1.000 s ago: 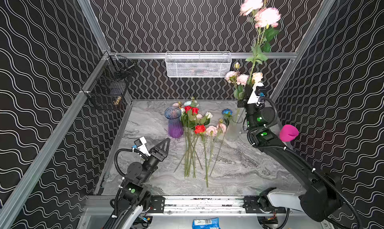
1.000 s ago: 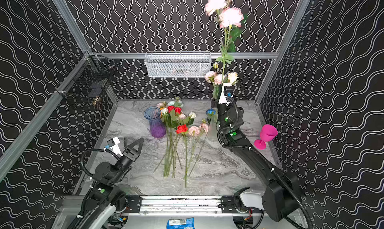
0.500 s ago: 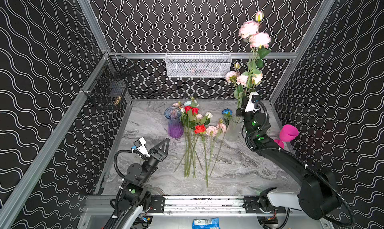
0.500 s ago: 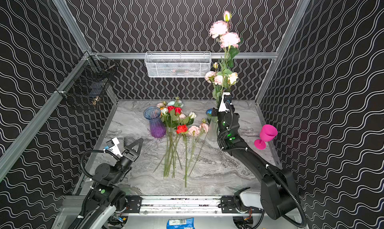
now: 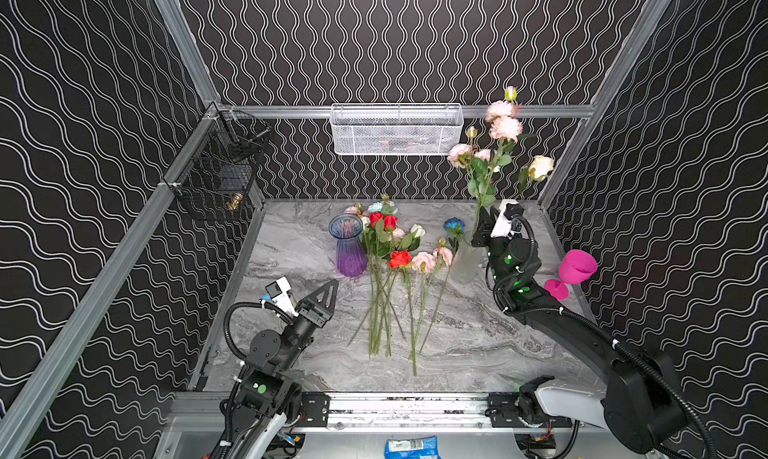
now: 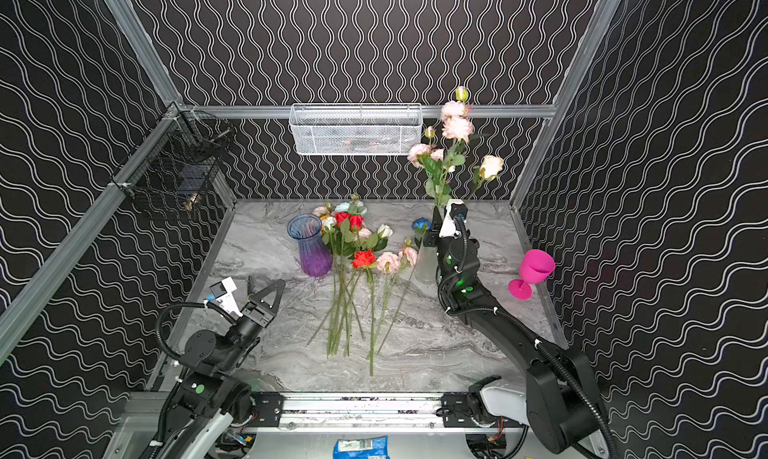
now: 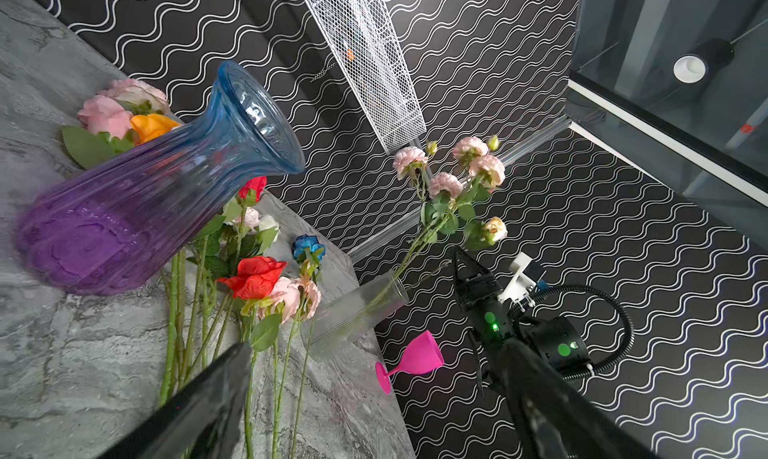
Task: Arrange the flowers into the vase
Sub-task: 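Lower the pink rose stem into the clear glass vase and open, then move the open right gripper back down over the flower pile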
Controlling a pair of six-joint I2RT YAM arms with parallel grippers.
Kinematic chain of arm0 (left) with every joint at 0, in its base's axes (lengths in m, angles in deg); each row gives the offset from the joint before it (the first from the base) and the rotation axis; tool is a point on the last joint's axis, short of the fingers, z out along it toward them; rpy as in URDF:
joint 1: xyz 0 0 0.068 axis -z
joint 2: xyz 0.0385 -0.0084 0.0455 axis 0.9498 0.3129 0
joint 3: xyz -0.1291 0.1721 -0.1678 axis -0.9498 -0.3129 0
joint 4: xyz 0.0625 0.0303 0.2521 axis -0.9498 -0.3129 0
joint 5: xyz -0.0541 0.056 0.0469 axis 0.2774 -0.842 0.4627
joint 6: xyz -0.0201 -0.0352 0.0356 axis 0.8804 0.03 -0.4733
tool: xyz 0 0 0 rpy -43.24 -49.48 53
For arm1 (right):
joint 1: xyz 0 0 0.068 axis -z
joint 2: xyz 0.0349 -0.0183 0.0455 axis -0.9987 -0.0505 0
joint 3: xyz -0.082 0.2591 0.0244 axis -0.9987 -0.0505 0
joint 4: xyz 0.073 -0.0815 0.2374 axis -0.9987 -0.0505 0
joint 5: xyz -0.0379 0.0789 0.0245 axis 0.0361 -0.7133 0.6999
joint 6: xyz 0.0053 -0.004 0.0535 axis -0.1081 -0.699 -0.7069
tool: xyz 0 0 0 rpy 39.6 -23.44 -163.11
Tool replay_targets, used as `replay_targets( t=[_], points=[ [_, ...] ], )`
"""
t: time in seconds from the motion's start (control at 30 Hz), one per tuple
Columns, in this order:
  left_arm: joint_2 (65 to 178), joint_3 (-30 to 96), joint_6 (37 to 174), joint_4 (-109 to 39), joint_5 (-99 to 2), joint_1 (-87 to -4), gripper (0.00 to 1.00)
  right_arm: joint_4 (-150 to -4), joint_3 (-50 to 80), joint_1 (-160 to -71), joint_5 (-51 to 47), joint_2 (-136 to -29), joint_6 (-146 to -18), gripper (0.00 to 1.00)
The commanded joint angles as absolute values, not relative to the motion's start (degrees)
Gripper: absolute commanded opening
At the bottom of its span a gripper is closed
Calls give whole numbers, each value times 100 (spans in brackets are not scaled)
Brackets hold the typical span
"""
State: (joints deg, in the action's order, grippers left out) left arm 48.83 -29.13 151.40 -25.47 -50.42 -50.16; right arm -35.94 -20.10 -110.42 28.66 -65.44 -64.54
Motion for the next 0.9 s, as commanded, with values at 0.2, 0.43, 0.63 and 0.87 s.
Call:
replay_targets(
  t=[0.2, 0.43, 0.63, 0.87],
  points=[
    [4837, -2930, 15094, -2572, -4990, -5014, 97, -3737, -2064, -11122, 2696, -6288, -6576, 29],
    [4873, -2922, 15061, -2670, -5004, -5014, 97, -4102, -1859, -11479, 2720, -5994, -6510, 33],
    [5023, -2892, 15085, -2593, -4931, -5022, 97, -4352, -1800, -11664, 2728, -5796, -6404, 37],
    [5437, -2552, 14729, -3355, -4822, -5021, 94, -5642, -1602, -12684, 3234, -5403, -6336, 42]
  ],
)
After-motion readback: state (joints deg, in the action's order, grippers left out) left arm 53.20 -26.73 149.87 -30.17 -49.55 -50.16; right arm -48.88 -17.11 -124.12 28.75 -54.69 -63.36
